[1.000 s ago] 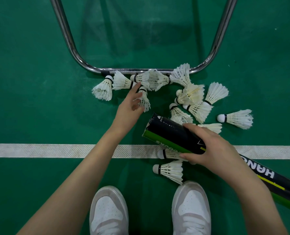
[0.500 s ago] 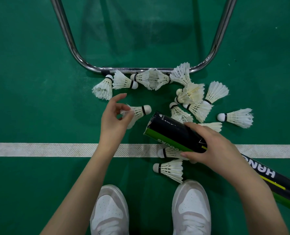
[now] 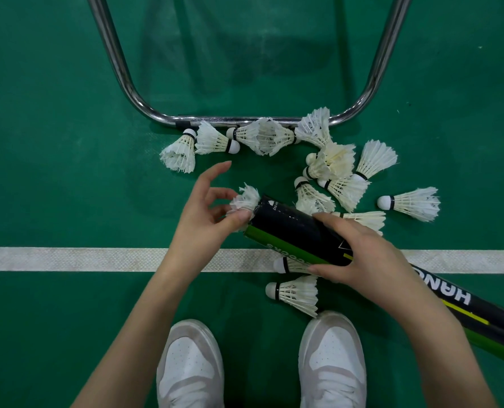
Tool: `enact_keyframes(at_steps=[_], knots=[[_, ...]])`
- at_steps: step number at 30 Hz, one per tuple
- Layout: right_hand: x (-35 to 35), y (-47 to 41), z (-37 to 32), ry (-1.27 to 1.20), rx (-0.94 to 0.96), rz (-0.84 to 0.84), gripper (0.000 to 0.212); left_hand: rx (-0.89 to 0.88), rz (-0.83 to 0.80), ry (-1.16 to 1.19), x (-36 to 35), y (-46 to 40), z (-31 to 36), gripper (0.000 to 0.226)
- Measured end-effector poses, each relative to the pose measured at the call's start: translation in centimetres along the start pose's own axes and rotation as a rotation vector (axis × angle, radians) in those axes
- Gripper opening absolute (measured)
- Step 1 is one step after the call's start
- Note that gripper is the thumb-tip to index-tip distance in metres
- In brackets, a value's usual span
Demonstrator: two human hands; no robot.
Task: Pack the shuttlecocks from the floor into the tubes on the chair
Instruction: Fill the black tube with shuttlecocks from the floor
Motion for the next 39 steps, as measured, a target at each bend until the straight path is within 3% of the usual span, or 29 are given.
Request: enact_keyframes(at_steps=[8,18,25,31,39], knots=[[0.0,0.0,0.1,-0.012,0.006,0.005,0.075,0.019,-0.033,0.015,-1.3,0.7,-0.5,0.041],[0.2,0.2,-0.3,-0.065,0.055,0.014,0.074,0.010,-0.090,-0.019,-3.6,1.3,0.0,0.061],[0.5,0.1,-0.9,-0.031,0.061,0.030,0.075,-0.004,-0.165,-0.182,-4.3,1.1,0.4,0.079],[0.7,-0.1,-0.9,0.018,0.049,0.048,0.076,0.012,-0.105,-0.264,-3.8,0.6,0.1,0.078],[0.9,0.0,-1.3,0.039,0.051,0.041,0.076,0.034,-0.156,-0.237,-3.6,0.3,-0.1,0.078]])
Point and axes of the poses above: each hand's wrist, its own y-axis away from the middle knuckle, its own x-axis out of the back of the hand, z = x × y, the point moved 8 cm from there along -y, towards the middle knuckle, and after that the axes turned 9 degrees about -z, right-handed, at the moved point
